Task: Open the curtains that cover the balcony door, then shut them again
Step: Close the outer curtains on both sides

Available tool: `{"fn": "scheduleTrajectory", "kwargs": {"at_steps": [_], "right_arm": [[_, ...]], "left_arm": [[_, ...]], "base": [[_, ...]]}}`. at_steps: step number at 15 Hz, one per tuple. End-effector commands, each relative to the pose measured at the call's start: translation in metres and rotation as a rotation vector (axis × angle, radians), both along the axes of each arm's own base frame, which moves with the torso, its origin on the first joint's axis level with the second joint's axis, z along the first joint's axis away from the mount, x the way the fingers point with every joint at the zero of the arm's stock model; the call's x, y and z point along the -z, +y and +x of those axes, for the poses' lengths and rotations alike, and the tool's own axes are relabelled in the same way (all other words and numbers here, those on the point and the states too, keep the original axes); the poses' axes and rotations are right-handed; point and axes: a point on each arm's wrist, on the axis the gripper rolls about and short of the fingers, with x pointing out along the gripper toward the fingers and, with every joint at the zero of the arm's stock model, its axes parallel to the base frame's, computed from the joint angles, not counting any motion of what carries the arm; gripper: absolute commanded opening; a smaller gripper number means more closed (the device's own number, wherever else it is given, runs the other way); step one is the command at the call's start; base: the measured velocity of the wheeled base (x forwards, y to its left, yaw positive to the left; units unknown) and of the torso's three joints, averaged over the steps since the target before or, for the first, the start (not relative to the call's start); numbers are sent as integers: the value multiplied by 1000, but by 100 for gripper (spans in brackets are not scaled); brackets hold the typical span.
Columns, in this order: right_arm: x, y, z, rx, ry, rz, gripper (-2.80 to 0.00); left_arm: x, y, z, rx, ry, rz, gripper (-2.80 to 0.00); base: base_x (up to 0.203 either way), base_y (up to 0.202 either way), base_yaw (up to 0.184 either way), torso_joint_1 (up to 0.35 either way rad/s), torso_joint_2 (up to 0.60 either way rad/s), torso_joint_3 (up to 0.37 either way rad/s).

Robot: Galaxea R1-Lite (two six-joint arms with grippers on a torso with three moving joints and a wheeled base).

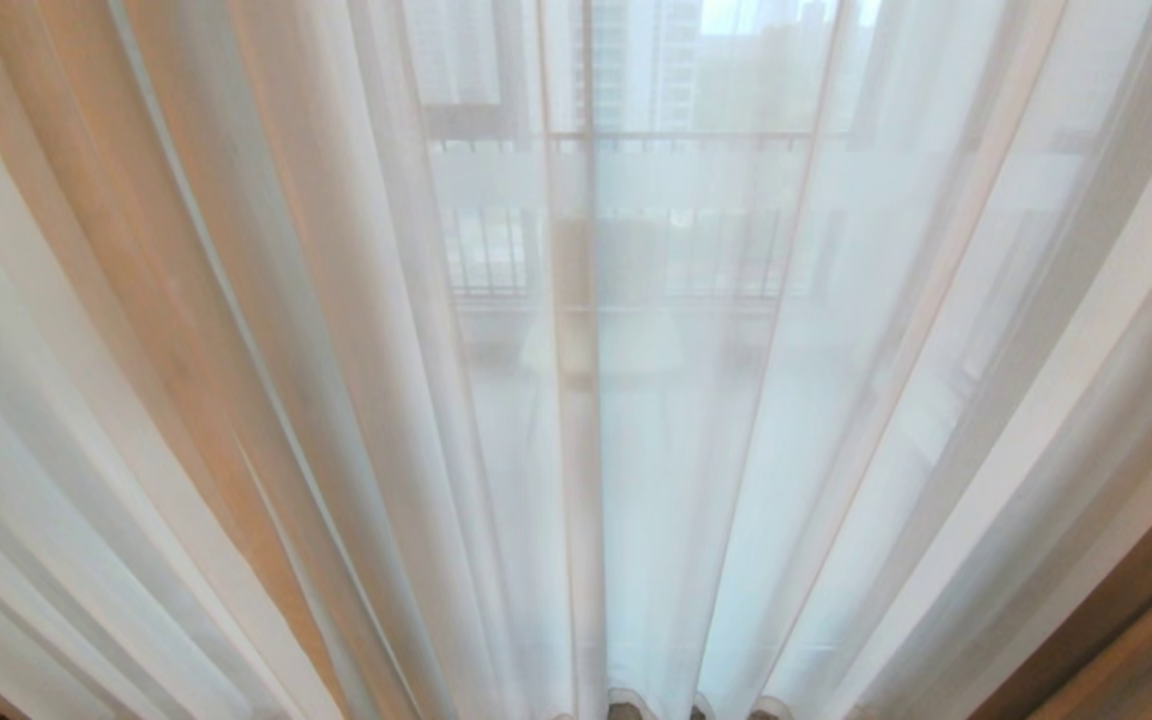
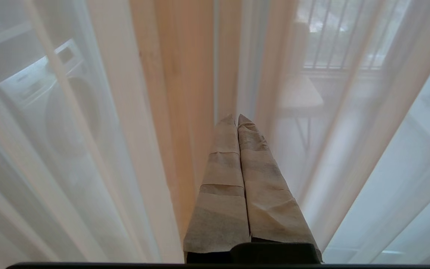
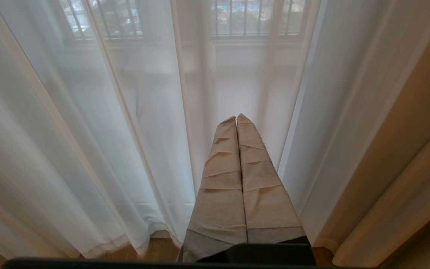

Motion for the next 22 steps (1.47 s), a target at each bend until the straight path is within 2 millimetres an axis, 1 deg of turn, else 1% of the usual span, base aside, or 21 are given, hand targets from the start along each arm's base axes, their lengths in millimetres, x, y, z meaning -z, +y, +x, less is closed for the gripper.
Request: {"fn": "scheduleTrajectory", "kwargs": {"at_steps": [1,3,4,6,7,9,11,13,14,22], "right_arm": [[0,0,0,0,1,0,-280],[0,0,0,0,1,0,-280],[0,0,0,0,1,0,-280],[0,0,0,0,1,0,-280],[0,0,0,0,1,0,-280],[0,0,0,0,1,0,-280],[0,0,0,0,1,0,-280],[0,0,0,0,1,0,-280],[0,0,0,0,1,0,-280],[0,0,0,0,1,0,-280]], "left_arm": [[29,5,-23,-59,-44,-7,-280],[59,5,-32,-80,-27,-1,-280],[69,4,-35,-50,-9,5,-280],[84,0,-37,84,103,7,-280],[90,-1,-38,122,151,3,-280],[94,0,-42,63,150,2,-280],[102,1,-52,45,119,4,-280],[105,2,-58,37,55,5,-280],[106,2,-60,33,35,17,-280],[106,2,-60,33,33,8,-280]], "base": [[0,0,0,0,0,0],[0,0,0,0,0,0],[0,0,0,0,0,0],[0,0,0,0,0,0],[0,0,0,0,0,0],[0,0,0,0,0,0],[0,0,0,0,0,0],[0,0,0,0,0,0],[0,0,0,0,0,0],[0,0,0,0,0,0]]}}
